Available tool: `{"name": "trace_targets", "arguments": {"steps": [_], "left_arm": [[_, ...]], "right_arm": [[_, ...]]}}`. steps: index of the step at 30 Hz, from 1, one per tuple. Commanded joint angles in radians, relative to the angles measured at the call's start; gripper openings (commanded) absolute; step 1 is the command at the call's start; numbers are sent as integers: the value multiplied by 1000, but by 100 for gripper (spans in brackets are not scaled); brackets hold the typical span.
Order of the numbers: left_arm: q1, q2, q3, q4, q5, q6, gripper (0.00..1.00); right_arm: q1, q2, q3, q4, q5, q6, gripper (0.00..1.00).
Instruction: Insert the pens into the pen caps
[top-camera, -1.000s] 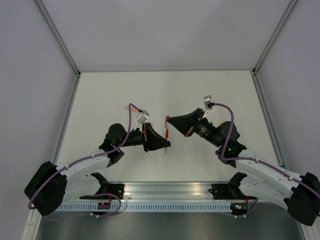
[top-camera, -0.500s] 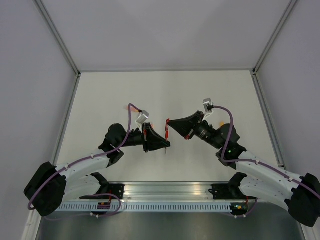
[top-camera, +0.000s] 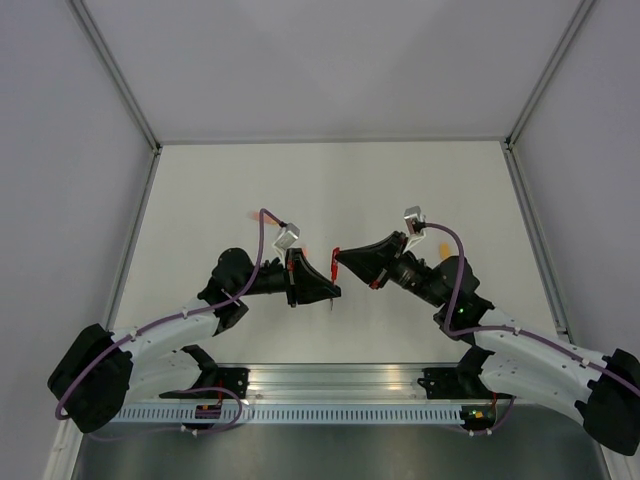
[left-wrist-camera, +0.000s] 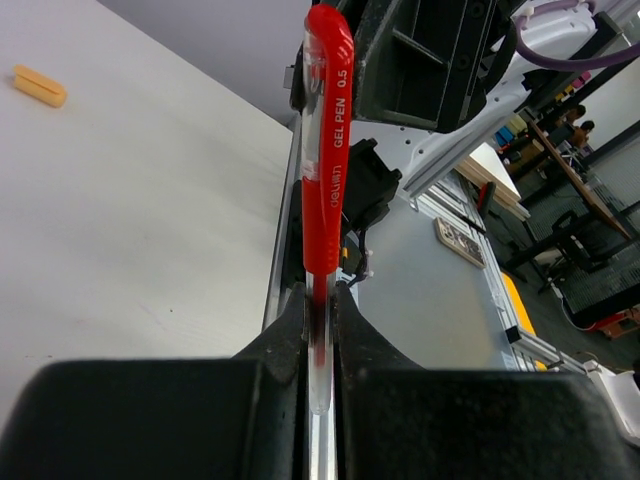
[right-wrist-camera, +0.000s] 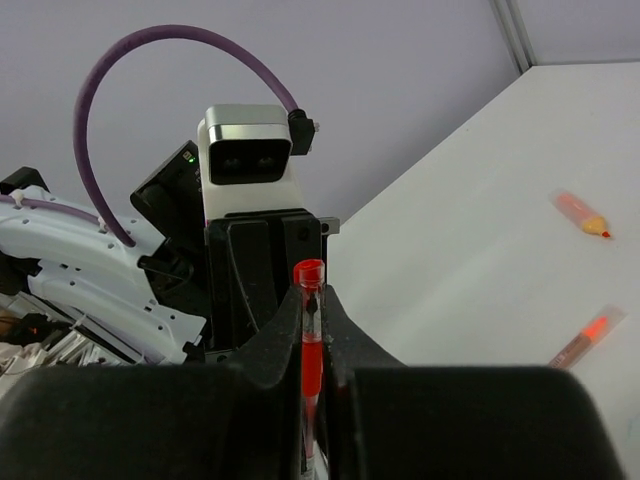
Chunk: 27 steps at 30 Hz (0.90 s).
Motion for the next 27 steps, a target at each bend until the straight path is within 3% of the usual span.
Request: {"name": "trace_targets", "arguments": {"steps": [1,7,10,21,27], "left_arm": [[0,-22,1,48,-9,28,2],[0,-19,3,50,-3,33,2],[1,-19,3,52,0,31,2],[0,-22,0,68,16,25,2],[1,-19,-2,70,17,27,2]], "right_arm": [[18,-34,-11,-17,-6,-45,13],[18,-60,55,-108,37,-61,52],[18,-60,82,-118,48,-53,58],[18,14,190,-183,65,-76,60],[18,63,207,-172,39,-75,50]]}}
